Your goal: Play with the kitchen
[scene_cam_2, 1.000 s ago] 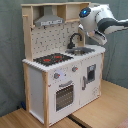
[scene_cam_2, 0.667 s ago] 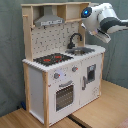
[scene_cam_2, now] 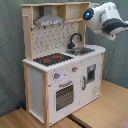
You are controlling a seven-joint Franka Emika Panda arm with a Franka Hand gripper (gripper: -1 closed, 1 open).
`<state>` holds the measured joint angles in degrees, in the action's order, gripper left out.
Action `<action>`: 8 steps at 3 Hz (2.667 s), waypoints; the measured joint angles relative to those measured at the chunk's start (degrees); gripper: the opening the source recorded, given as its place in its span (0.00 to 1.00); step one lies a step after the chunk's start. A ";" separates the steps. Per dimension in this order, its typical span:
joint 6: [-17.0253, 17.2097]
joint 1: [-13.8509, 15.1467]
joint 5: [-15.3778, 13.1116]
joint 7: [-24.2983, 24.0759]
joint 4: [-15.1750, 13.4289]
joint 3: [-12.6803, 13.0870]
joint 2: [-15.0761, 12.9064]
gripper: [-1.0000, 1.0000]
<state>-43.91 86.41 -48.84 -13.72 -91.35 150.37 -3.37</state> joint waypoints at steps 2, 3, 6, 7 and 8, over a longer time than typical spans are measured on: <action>8.65 -1.76 -8.82 1.18 0.05 0.00 0.09 1.00; 11.76 -2.05 -14.45 2.80 0.07 0.00 0.15 1.00; 11.57 -2.03 -14.06 2.68 0.10 0.01 0.13 1.00; 8.16 -4.40 -12.47 3.69 -1.34 -2.40 2.64 1.00; 4.77 -7.22 -10.41 5.33 -3.41 -4.10 5.81 1.00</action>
<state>-39.13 79.19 -59.25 -8.40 -94.76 146.27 2.43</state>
